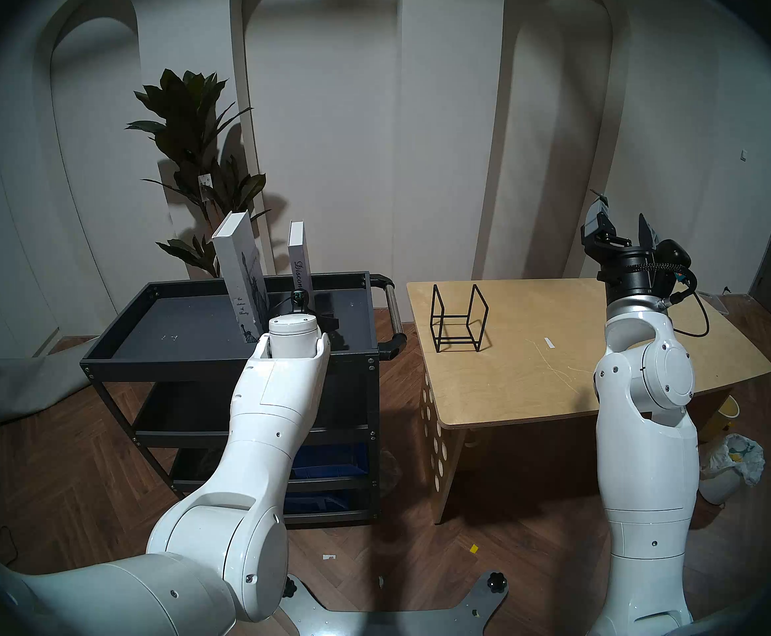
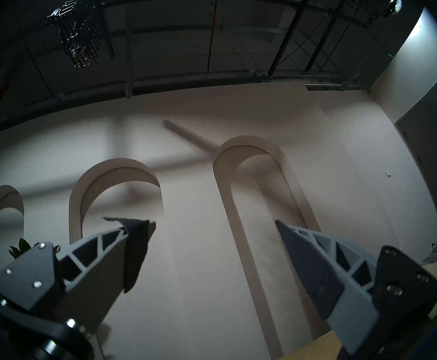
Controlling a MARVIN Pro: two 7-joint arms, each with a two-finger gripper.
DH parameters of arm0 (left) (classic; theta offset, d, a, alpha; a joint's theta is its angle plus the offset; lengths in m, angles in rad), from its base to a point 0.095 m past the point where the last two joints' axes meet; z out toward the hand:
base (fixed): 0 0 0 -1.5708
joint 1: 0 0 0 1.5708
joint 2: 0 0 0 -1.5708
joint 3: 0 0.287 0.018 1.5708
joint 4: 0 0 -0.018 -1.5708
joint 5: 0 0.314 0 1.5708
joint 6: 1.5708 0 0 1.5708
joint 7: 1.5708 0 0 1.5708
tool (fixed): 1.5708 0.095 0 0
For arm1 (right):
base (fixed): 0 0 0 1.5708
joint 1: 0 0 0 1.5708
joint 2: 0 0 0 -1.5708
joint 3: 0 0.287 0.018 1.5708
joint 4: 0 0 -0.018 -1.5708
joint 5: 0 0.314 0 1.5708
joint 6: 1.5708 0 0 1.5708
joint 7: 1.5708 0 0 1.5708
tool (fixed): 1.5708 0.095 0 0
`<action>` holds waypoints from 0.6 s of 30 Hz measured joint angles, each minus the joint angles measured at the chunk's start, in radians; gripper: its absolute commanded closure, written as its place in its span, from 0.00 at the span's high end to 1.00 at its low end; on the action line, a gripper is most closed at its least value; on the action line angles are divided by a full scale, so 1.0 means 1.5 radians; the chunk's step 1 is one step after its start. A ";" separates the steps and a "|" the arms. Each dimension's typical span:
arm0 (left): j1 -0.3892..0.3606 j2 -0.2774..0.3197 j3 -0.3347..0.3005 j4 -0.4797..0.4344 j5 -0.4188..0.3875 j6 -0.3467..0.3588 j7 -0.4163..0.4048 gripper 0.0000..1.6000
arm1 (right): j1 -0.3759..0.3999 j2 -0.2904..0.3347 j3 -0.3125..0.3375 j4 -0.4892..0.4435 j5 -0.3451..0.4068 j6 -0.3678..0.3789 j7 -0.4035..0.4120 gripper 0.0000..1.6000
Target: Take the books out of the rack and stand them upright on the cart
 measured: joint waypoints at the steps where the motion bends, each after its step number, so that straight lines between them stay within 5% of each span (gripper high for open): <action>1: 0.000 0.000 0.000 0.000 0.000 -0.001 0.000 1.00 | 0.000 0.000 0.000 0.001 0.001 0.000 0.000 1.00; 18: 0.044 -0.001 0.024 -0.085 0.028 -0.015 0.036 1.00 | 0.003 0.006 -0.001 0.010 0.009 -0.002 -0.001 1.00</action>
